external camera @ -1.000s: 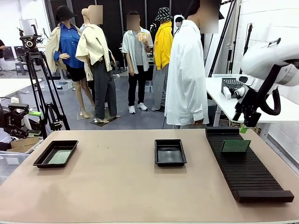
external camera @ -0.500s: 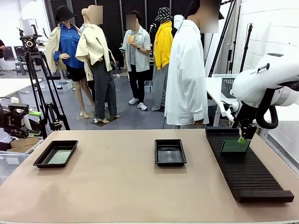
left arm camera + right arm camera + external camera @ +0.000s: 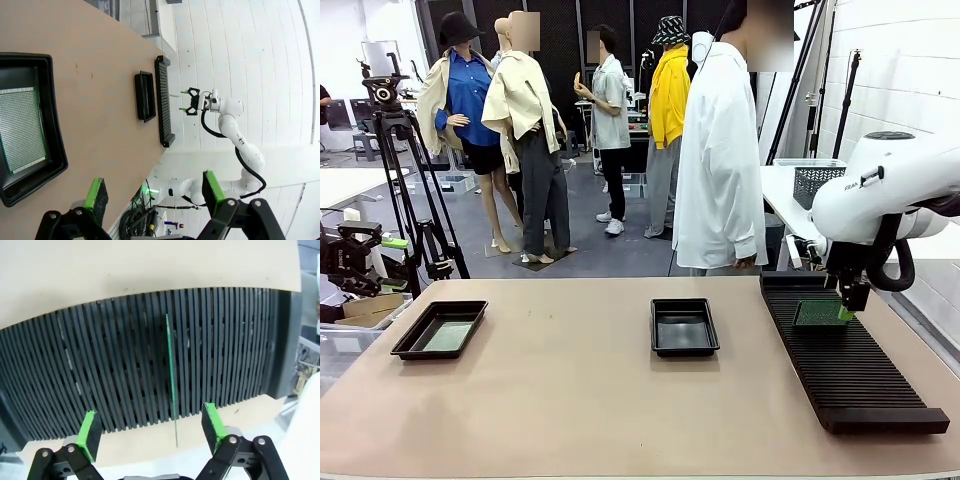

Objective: Inspect and transfer BCBs to ESD trays.
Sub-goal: Pick up the Blank PCB from the PCB Rack and place it in the right ESD tray.

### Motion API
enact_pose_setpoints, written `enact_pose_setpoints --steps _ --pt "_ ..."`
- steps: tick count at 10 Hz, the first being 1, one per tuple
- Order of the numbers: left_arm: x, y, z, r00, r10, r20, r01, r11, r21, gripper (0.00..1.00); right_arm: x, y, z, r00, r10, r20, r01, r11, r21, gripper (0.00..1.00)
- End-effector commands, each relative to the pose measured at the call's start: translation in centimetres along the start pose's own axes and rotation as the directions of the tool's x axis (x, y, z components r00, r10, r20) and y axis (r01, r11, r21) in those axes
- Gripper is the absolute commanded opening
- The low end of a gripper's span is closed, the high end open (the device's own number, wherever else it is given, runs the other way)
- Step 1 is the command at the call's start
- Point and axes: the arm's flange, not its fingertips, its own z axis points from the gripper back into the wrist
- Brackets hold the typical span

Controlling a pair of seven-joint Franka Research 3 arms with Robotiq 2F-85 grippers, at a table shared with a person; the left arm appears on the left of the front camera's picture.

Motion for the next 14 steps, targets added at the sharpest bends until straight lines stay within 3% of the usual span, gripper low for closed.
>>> enact_pose_setpoints --steps 1,5,14 --pt "0.2 -0.2 0.0 1.000 0.012 0.008 -0.012 1.000 0.011 1.00 0.5 -1.5 -0.3 1.000 -0.016 0.002 0.016 1.000 -0.026 1.00" --pt "0.2 -0.2 0.0 1.000 0.012 0.008 -0.012 1.000 0.011 1.00 0.7 -4.0 -0.9 1.000 -0.013 -0.001 0.013 1.000 0.007 1.00" --pt "0.2 -0.2 0.0 1.000 0.012 0.008 -0.012 1.000 0.011 1.00 1.8 -5.1 -1.7 1.000 -0.019 -0.003 0.019 0.997 0.080 1.00"
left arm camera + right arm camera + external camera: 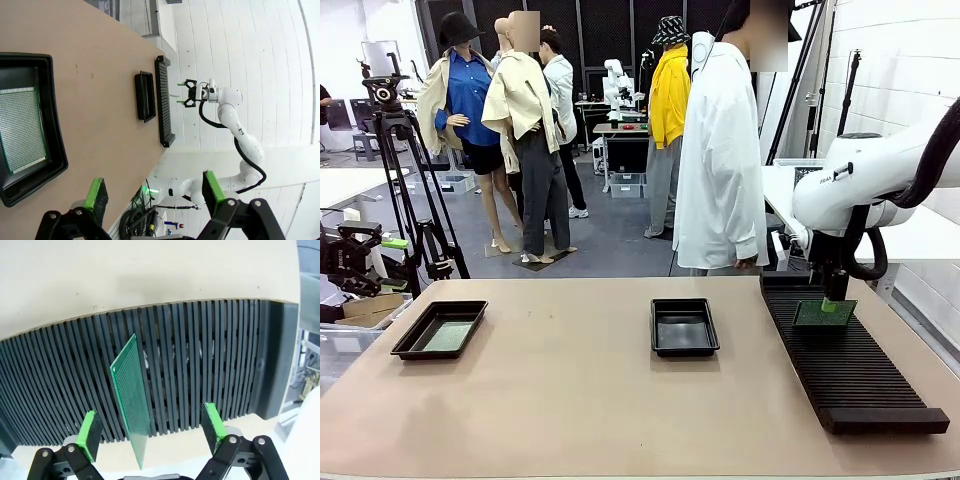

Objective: Inspect and transfer BCBs to ESD trays.
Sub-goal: Pick up the Blank PCB from the PCB Rack and place it in the right ESD tray.

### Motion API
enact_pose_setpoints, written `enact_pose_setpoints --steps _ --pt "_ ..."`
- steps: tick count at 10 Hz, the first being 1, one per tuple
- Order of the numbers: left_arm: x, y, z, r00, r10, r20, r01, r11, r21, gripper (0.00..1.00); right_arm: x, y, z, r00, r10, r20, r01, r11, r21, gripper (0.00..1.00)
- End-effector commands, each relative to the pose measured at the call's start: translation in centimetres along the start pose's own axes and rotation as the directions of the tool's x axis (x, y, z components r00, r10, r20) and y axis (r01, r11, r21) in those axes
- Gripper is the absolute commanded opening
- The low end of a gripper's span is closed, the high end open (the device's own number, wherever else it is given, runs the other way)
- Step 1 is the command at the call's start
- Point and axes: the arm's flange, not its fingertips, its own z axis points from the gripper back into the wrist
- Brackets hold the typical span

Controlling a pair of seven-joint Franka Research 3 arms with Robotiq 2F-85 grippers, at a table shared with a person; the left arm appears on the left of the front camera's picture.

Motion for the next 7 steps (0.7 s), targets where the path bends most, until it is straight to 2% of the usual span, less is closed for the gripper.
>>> enact_pose_setpoints --steps 1,3,4,7 --pt "0.18 -0.22 -0.03 1.000 0.012 0.008 -0.012 1.000 0.011 1.00 0.01 -0.33 -0.48 1.000 -0.021 -0.001 0.021 0.999 0.026 1.00" --pt "0.18 -0.22 -0.03 1.000 0.012 0.008 -0.012 1.000 0.011 1.00 -0.04 -0.30 -0.45 0.999 -0.031 0.013 0.031 0.999 0.037 0.94" --pt "0.18 -0.22 -0.03 1.000 0.012 0.008 -0.012 1.000 0.011 1.00 -0.09 -0.33 -0.55 0.999 -0.033 0.015 0.032 0.999 0.039 0.85" --pt "0.18 -0.22 -0.03 1.000 0.012 0.008 -0.012 1.000 0.011 1.00 -0.38 -0.39 -0.61 0.999 -0.036 0.024 0.035 0.999 0.038 0.44"
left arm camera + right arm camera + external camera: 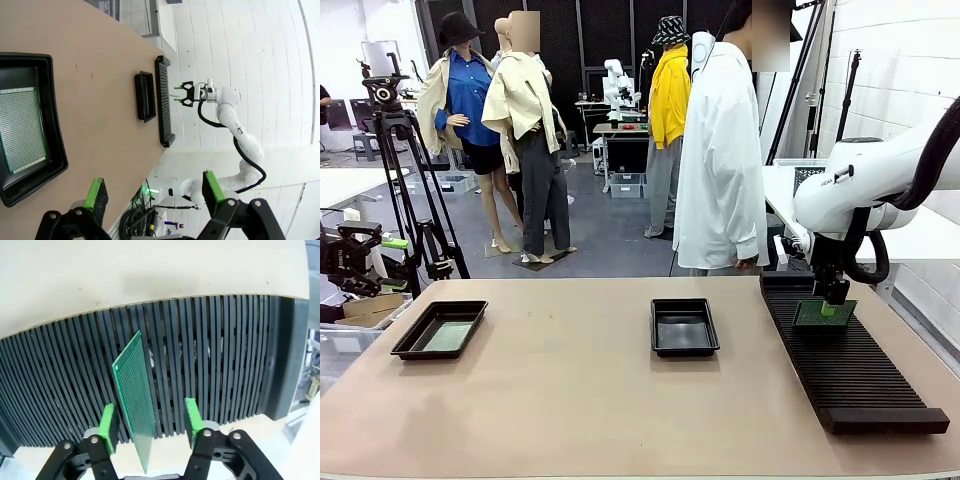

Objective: Inspect and transfer BCBs to ESD trays.
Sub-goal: Pick up the Blank PCB from the PCB Rack and place it in the right ESD tray.

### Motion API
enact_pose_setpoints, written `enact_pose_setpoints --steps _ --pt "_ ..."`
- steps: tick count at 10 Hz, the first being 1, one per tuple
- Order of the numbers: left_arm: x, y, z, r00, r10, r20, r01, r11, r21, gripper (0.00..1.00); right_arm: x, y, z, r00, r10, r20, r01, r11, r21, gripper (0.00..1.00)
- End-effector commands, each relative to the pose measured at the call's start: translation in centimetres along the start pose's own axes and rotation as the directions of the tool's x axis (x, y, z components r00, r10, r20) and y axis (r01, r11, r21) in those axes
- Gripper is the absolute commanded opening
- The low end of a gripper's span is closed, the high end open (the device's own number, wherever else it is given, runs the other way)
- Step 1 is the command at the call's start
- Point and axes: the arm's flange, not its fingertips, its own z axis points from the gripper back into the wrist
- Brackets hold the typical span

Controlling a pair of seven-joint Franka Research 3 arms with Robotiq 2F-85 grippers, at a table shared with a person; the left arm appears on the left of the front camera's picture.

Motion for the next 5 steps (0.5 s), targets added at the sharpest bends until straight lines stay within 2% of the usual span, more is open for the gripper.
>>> enact_pose_setpoints --steps 1,3,4,5 --pt "0.18 -0.22 -0.03 1.000 0.012 0.008 -0.012 1.000 0.011 1.00 0.17 -0.50 0.15 0.999 -0.021 0.024 0.020 1.000 0.019 0.31" --pt "0.18 -0.22 -0.03 1.000 0.012 0.008 -0.012 1.000 0.011 1.00 0.03 -0.77 0.15 0.999 -0.024 0.026 0.024 0.999 0.029 0.04" --pt "0.18 -0.22 -0.03 1.000 0.012 0.008 -0.012 1.000 0.011 1.00 0.00 -0.80 0.11 0.999 -0.026 0.026 0.025 0.999 0.031 0.00" --pt "0.18 -0.22 -0.03 1.000 0.012 0.008 -0.012 1.000 0.011 1.00 -0.07 -0.92 0.11 0.999 -0.023 0.029 0.022 0.999 0.037 0.00"
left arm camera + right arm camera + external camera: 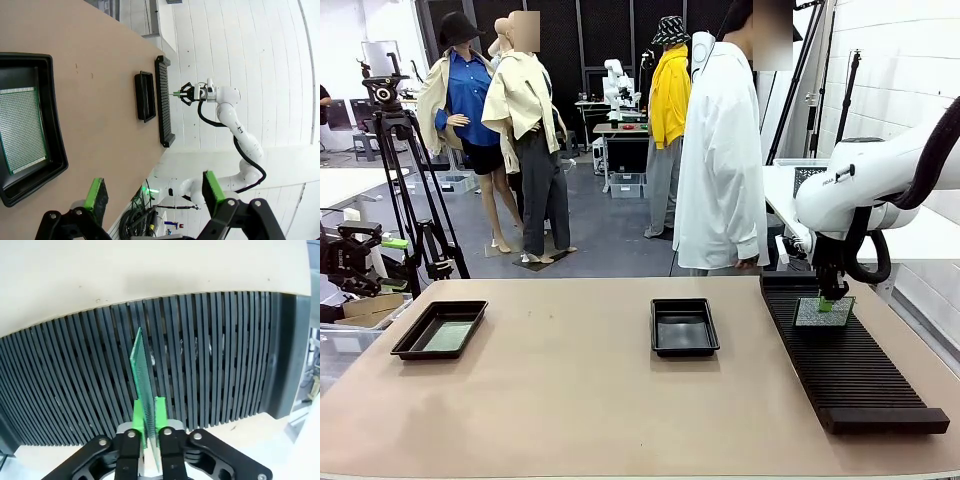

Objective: Inspect and transfer BCBs to ESD trays.
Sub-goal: Pick up the Blank PCB from the PCB Rack and place it in the right ESD tray.

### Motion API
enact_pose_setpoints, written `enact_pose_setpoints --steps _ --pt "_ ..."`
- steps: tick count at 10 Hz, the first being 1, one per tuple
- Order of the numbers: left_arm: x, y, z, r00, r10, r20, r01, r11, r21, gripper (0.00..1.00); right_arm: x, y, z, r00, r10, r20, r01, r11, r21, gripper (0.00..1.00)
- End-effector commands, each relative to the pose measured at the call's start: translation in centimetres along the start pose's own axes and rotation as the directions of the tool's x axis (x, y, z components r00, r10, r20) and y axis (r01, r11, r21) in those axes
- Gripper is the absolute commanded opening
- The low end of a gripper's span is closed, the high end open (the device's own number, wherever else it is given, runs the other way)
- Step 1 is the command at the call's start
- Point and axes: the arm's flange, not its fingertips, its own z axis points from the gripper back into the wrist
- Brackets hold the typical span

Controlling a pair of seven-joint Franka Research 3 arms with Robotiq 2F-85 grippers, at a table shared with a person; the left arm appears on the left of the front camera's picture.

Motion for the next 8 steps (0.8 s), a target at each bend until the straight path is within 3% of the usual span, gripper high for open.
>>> enact_pose_setpoints --steps 1,5,8 --pt "0.2 -0.2 0.0 1.000 0.012 0.008 -0.012 1.000 0.011 1.00 0.2 -0.8 0.2 0.999 -0.014 0.029 0.013 1.000 0.026 0.00" --pt "0.2 -0.2 0.0 1.000 0.012 0.008 -0.012 1.000 0.011 1.00 -0.1 -1.2 0.8 1.000 -0.002 0.025 0.001 0.999 0.048 0.00" --pt "0.2 -0.2 0.0 1.000 0.012 0.008 -0.012 1.000 0.011 1.00 -0.8 -0.6 4.7 0.999 -0.016 0.028 0.015 0.999 0.042 0.00"
